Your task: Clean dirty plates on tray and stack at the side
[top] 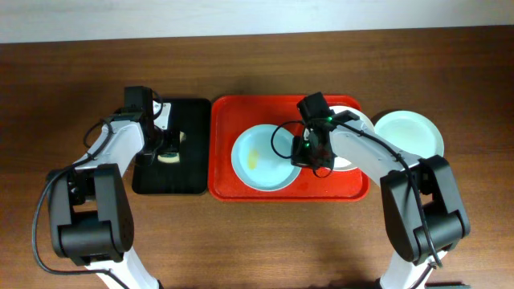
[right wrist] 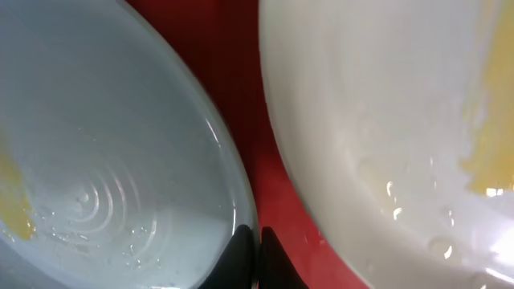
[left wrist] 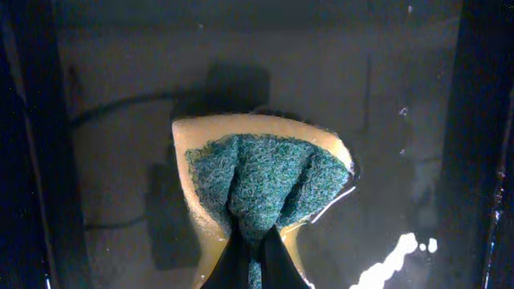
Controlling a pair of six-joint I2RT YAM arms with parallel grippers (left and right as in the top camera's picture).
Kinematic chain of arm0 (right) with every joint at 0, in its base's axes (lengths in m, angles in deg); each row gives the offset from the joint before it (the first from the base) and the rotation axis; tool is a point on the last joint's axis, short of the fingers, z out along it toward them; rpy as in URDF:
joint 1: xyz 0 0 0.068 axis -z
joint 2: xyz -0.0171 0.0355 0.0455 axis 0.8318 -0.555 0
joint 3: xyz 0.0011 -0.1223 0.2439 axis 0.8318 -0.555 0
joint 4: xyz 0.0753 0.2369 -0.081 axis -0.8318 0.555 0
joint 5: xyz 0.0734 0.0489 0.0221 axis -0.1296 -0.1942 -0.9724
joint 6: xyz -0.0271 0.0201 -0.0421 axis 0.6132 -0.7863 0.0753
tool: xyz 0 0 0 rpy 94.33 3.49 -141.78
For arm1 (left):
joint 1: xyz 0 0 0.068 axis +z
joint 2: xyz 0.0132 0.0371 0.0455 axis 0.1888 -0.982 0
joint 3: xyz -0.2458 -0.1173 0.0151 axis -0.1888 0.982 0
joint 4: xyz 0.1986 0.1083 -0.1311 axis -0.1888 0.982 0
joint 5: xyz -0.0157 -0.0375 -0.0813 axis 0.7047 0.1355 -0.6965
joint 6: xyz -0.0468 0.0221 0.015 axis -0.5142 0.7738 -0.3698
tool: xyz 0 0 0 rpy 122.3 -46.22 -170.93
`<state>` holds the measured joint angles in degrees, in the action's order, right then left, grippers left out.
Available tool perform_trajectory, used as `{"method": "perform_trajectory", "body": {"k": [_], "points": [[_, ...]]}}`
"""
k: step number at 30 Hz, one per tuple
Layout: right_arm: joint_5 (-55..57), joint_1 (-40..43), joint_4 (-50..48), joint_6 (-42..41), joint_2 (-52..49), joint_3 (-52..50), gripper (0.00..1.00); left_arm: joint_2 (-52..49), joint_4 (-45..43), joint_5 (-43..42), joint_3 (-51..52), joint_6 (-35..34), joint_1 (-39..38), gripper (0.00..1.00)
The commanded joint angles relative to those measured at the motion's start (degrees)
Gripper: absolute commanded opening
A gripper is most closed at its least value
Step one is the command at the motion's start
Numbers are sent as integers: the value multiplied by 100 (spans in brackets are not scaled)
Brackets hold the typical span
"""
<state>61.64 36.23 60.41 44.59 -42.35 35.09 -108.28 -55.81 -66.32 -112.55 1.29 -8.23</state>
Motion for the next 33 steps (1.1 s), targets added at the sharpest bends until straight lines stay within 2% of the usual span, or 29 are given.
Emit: {"method": "perform_trajectory", "body": {"k": [1, 6, 13, 15, 17, 18, 19, 22, 33], "points": [[-35, -70, 155, 168, -15, -52, 4, -181, -59, -42, -39, 107, 9, 0], [-44, -431, 144, 422, -15, -52, 4, 127, -22, -81, -136, 111, 9, 0], [17, -581, 118, 527, -15, -55, 5, 1606, -308, -20, -179, 111, 9, 0], [35, -581, 85, 507, -15, -55, 15, 2002, -374, -20, -179, 111, 7, 0], [35, -588, 68, 507, -17, -55, 19, 2337, -452, -17, -179, 114, 7, 0], [35, -586, 55, 507, -17, -72, 17, 2468, -505, -13, -179, 114, 9, 0], [35, -586, 39, 507, -17, -92, 4, 2542, -546, 33, -179, 114, 9, 0], [55, -586, -181, 507, -17, -293, 4, 2667, -741, 459, -179, 114, 9, 0], [57, -581, -334, 507, -17, -343, 5, 2629, -483, 105, -151, 111, 7, 0]]}}
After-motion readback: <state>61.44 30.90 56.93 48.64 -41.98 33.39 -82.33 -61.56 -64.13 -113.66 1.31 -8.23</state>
